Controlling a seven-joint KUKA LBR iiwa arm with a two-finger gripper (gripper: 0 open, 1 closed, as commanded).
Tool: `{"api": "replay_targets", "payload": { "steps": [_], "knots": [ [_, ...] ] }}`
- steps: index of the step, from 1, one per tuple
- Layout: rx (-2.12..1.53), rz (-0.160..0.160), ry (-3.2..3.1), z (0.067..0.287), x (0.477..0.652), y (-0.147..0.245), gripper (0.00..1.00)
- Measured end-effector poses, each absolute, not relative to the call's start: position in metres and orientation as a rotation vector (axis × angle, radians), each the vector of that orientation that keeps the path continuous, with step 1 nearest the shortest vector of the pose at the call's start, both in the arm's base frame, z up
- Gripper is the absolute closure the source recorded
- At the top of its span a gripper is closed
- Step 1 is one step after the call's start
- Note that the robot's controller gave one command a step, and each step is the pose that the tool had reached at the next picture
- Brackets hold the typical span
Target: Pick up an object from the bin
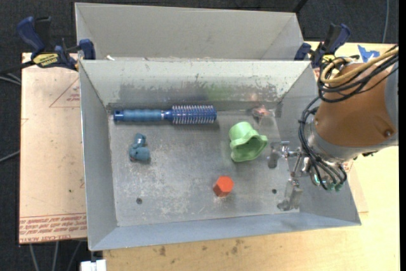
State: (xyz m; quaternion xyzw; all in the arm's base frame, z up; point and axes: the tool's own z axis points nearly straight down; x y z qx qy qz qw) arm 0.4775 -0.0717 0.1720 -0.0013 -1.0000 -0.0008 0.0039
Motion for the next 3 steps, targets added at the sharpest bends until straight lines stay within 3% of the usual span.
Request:
{"api": "replay_targets", "payload": {
  "steps": [1,2,3],
  "knots": [
    [-0.257,-0.004,-3.132,0.082,0.564,-0.035,0.00],
    [-0.216,-0.006,-3.134,0.069,0.554,0.025,0.00],
    [-0.300,0.001,-3.126,0.076,0.536,-0.014,0.00]
  ]
}}
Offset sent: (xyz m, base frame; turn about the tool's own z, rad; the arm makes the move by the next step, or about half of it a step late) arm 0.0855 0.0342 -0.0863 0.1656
